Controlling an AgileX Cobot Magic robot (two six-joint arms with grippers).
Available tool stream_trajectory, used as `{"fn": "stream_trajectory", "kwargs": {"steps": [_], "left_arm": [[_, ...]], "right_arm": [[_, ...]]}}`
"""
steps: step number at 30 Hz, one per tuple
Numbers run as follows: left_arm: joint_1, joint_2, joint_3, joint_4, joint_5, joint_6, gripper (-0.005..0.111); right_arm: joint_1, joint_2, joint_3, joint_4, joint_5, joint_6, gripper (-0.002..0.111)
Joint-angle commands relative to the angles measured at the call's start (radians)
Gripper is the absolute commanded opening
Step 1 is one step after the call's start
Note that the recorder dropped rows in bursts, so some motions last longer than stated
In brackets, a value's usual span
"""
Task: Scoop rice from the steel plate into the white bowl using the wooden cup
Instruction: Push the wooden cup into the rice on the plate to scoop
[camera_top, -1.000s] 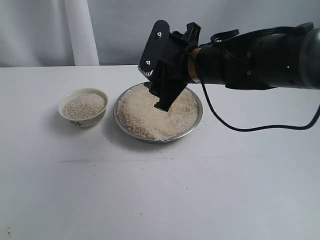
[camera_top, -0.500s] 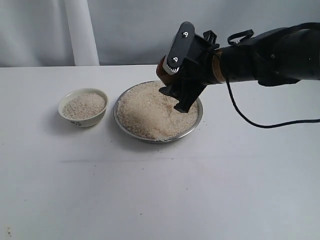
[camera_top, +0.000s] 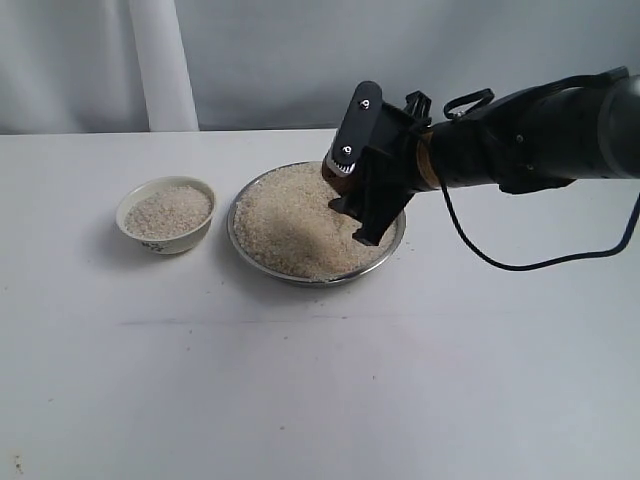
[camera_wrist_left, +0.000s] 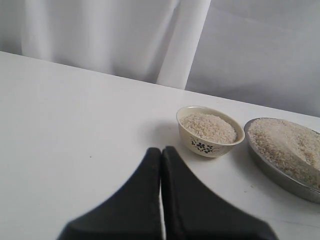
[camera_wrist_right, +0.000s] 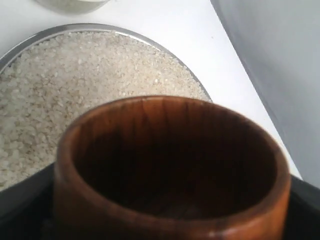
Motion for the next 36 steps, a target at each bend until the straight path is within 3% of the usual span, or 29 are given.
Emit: {"fn": "stream_trajectory", "kwargs": {"steps": [1,4,5,11,17,20,25,36], "left_arm": [[-0.006,-0.003,-0.002,-0.003,-0.003,-0.003,0.000],[-0.006,-0.003,-0.002,-0.003,-0.003,-0.003,0.000],[-0.006,-0.003,-0.002,-0.003,-0.003,-0.003,0.000],[-0.006,-0.003,-0.002,-0.003,-0.003,-0.003,0.000],[-0.006,-0.003,-0.002,-0.003,-0.003,-0.003,0.000],[-0.006,-0.003,-0.002,-0.003,-0.003,-0.003,0.000],[-0.006,-0.003,-0.002,-0.003,-0.003,-0.003,0.000],[-0.006,-0.003,-0.002,-0.003,-0.003,-0.003,0.000]], "right_arm": [[-0.004,-0.007,-0.006,0.000,-0.064,0.033,0.000],[-0.019,-0.005,-0.006,0.000,-0.117,0.014,0.000],[-0.024,-0.005,-0.006,0.079,-0.116,-0.040,0.000],[-0.018,-0.005,-0.006,0.633,-0.088,-0.552,0.000],[-0.013,-0.005,-0.006,1.006,0.221,-1.143,0.000],[-0.017,-0.005,-0.006,0.982,0.343,-1.207,0.000],[0.002,-0.001,-0.034,0.954,0.318,-1.214,0.000],[0.121,0.161,-0.333,0.826,0.606,-1.238,0.000]]}}
